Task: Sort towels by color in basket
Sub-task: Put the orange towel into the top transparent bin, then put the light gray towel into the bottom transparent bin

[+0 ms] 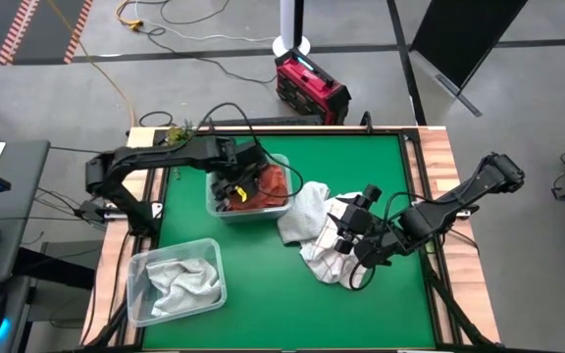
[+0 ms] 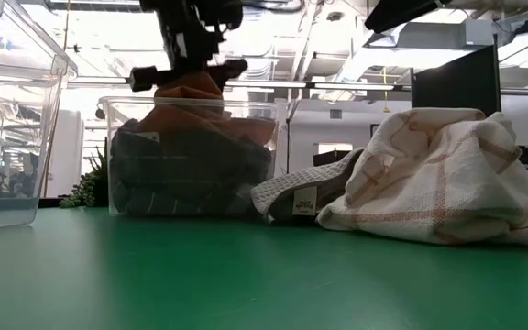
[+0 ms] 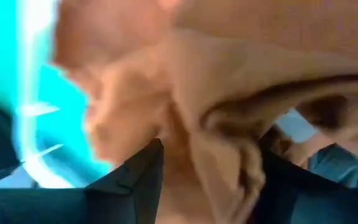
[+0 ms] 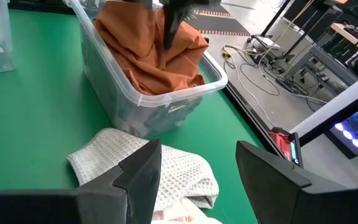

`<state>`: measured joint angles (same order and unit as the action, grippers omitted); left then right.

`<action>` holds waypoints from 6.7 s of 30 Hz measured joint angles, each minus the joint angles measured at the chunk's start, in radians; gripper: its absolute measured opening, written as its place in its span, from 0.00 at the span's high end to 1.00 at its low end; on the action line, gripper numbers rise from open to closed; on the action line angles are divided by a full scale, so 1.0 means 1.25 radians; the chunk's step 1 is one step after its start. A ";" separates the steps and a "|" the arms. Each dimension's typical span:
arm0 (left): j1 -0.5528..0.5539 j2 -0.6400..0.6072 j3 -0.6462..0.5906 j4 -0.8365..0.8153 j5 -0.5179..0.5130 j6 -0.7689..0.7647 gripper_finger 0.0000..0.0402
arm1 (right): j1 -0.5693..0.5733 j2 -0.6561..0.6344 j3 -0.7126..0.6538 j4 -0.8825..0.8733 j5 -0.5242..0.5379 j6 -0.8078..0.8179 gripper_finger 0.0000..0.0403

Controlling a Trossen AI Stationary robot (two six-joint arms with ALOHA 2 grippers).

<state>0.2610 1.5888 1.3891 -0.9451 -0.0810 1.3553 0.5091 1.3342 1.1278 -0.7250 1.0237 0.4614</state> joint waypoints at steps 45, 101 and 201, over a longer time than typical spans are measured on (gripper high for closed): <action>0.036 0.071 0.028 0.111 0.159 -0.300 0.52 | -0.062 0.049 0.000 0.088 -0.049 -0.072 0.41; -0.086 -0.094 0.041 0.112 -0.084 -0.750 0.52 | -0.331 0.210 -0.187 0.392 -0.437 -0.159 0.41; -0.176 -0.079 0.548 -0.502 0.621 -1.166 0.99 | -0.071 -0.161 -0.140 0.251 0.065 -0.180 0.46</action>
<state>0.0416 1.4901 2.0747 -1.5722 0.6957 -0.1020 0.4202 1.1336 0.9522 -0.4112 1.1046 0.2363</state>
